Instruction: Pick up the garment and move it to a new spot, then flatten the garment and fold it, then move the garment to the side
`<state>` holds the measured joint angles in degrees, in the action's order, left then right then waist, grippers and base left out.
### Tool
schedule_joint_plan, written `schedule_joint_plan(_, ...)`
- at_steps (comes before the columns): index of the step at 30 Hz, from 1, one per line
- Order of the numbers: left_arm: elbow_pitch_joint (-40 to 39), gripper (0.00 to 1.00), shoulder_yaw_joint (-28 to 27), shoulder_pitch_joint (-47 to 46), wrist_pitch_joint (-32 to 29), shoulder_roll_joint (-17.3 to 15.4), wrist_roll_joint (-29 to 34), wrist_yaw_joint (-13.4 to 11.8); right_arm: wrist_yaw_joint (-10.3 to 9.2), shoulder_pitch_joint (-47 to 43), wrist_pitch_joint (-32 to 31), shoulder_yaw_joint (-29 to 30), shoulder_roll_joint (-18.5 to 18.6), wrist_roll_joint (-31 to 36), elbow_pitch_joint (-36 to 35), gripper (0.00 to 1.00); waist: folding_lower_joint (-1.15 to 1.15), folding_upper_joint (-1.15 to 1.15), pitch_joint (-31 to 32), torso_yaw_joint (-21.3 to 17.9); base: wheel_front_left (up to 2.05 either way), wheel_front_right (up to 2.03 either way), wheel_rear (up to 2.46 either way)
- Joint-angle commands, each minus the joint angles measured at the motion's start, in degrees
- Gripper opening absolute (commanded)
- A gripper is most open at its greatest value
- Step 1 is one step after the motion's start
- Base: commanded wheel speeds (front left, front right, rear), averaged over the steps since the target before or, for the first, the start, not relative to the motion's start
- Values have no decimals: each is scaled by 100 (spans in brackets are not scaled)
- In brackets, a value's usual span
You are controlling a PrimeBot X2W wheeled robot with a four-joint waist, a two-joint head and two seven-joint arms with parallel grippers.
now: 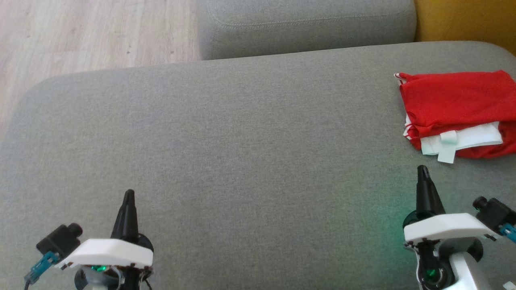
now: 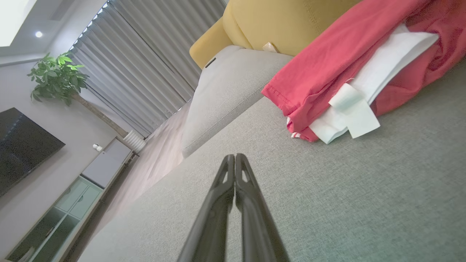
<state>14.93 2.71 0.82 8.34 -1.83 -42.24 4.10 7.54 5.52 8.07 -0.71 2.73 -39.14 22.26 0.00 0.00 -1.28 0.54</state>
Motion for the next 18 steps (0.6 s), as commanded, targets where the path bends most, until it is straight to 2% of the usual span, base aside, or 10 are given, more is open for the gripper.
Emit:
schedule_joint_plan(1, -172, 0, -147, -297, -41, -43, -161, 63, -2, 231, -36, 24, 17, -185, -230, 0, 0, 0, 2, -1, 0, 0, 0)
schedule_joint_plan(18, -156, 0, -292, -373, -311, -55, -1068, 115, -2, 200, -303, 156, 17, -1144, -342, 0, 0, 0, 22, -11, 0, 0, 0)
